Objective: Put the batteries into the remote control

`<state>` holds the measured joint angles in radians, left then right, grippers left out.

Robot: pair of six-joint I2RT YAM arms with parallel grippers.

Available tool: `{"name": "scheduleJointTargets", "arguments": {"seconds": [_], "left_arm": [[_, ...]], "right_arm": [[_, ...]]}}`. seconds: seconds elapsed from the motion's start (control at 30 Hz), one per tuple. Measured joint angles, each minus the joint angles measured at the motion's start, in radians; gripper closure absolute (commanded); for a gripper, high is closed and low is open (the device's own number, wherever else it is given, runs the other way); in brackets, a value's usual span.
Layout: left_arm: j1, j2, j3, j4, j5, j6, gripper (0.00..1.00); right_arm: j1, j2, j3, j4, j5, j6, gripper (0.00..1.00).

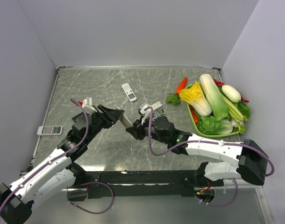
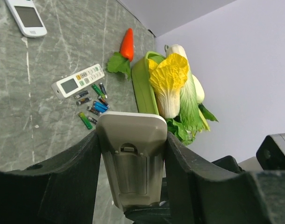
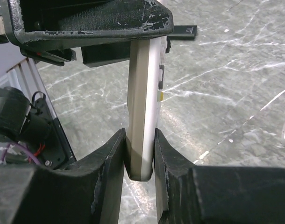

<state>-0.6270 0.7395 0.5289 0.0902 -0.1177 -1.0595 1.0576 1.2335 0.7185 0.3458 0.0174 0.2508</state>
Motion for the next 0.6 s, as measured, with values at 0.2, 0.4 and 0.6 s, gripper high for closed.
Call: {"name": "scheduleJointTargets", "arguments": {"seconds": [0.2,0.4,0.6], "left_arm": [[-0.002,-0.021,0.001,0.012,0.018,0.045,0.11],[0.008,-0.108,-0.018,0.092,0.062,0.13,0.02],[0.026,-0.173,-0.1,0.251,0.183,0.207,0.01]], "right_arm": [[-0.047,-0.074,-0.012,-0.043,-0.041,0.016,1.0],[-0.172,-0.175,-0.07,-0.027,-0.172,0.11,1.0],[-0.241,-0.226,-0.113,-0.001,-0.307,0.193,1.0]]}}
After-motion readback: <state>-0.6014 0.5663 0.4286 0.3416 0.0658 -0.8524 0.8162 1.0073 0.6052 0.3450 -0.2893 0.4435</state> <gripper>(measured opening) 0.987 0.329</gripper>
